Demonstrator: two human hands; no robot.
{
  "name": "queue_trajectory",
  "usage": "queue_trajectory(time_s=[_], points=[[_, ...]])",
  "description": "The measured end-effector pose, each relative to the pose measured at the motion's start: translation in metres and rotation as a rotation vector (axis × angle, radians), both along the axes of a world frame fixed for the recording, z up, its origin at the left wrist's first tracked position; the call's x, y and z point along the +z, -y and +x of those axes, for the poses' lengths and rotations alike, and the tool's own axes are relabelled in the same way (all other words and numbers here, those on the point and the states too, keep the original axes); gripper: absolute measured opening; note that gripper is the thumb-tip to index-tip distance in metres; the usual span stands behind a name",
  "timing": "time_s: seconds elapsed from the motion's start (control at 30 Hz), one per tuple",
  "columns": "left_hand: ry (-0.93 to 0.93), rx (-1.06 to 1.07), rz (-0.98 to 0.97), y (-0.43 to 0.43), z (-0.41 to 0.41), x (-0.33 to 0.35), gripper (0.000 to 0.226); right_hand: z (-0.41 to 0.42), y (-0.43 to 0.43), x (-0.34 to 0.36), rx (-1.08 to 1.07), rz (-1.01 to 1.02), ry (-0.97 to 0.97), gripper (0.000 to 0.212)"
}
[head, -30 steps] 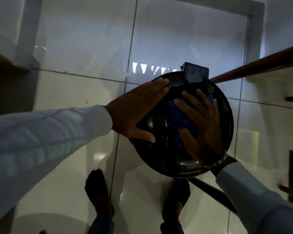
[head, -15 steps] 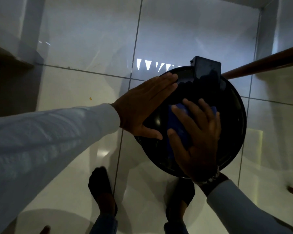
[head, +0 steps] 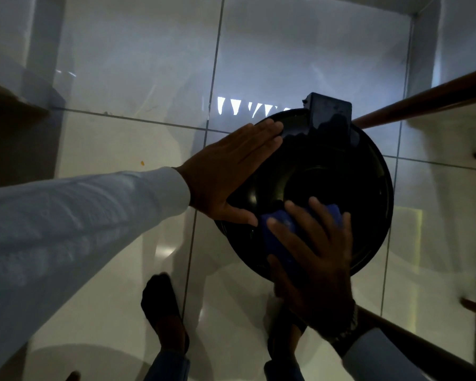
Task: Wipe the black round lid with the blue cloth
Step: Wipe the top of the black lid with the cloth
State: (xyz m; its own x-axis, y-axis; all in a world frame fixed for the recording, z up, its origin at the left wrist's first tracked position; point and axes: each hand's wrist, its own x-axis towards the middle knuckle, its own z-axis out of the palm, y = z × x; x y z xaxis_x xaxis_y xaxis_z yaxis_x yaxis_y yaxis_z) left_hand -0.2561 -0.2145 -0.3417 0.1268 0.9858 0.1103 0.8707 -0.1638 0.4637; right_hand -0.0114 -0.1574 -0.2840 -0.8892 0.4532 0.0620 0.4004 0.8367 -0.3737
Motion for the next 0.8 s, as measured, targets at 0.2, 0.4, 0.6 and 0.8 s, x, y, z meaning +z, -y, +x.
queue_trajectory(time_s=[0.2,0.4,0.6,0.8], points=[[0.005,0.010,-0.004,-0.005,0.003,-0.001,0.119,-0.013,0.002,0.000,-0.203,-0.038,-0.081,0.048],[-0.045,0.009,-0.043,-0.005,0.003,0.005,0.120,0.029,-0.001,-0.007,-0.060,0.092,0.053,0.058],[-0.089,0.010,-0.035,-0.007,0.006,0.005,0.120,0.062,-0.016,-0.015,-0.341,-0.023,-0.027,0.057],[-0.083,0.017,-0.069,-0.006,0.006,0.008,0.120,0.049,0.018,-0.013,-0.848,-0.227,-0.156,0.061]])
